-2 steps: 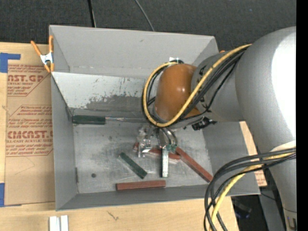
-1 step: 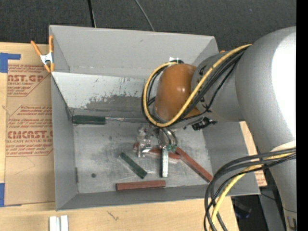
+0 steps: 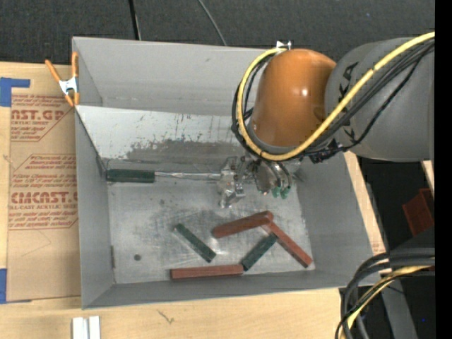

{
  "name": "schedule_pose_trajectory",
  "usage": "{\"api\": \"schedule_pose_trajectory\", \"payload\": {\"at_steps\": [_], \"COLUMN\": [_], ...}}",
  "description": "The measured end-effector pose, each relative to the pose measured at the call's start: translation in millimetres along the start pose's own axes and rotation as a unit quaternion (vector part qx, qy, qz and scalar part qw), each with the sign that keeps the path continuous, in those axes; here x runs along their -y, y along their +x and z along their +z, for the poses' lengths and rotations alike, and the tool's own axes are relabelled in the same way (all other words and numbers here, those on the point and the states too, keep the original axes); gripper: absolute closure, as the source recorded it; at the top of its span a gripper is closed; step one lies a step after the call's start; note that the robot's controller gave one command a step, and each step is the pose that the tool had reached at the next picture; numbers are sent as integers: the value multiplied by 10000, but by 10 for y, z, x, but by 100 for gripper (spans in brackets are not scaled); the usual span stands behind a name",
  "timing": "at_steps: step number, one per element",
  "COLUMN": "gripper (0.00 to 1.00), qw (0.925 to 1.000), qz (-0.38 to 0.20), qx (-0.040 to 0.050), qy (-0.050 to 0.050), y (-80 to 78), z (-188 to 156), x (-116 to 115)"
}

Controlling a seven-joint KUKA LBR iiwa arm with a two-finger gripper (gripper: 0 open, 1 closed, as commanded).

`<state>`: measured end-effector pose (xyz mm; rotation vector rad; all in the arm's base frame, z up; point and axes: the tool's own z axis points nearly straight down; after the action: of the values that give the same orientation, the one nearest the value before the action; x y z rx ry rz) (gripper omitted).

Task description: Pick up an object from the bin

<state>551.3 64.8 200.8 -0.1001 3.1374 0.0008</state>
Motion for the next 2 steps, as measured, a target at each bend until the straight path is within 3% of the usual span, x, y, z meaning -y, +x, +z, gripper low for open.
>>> {"api": "schedule_pose_trajectory", "payload": {"at_steps": [1,2], "gripper": [0,0], "qw": [10000,10000], "qz": [0,-1], "qx": [-2,-2], "qy": [-1,-1], "y": [1,1], "z": [1,1], "x": [0,0]}}
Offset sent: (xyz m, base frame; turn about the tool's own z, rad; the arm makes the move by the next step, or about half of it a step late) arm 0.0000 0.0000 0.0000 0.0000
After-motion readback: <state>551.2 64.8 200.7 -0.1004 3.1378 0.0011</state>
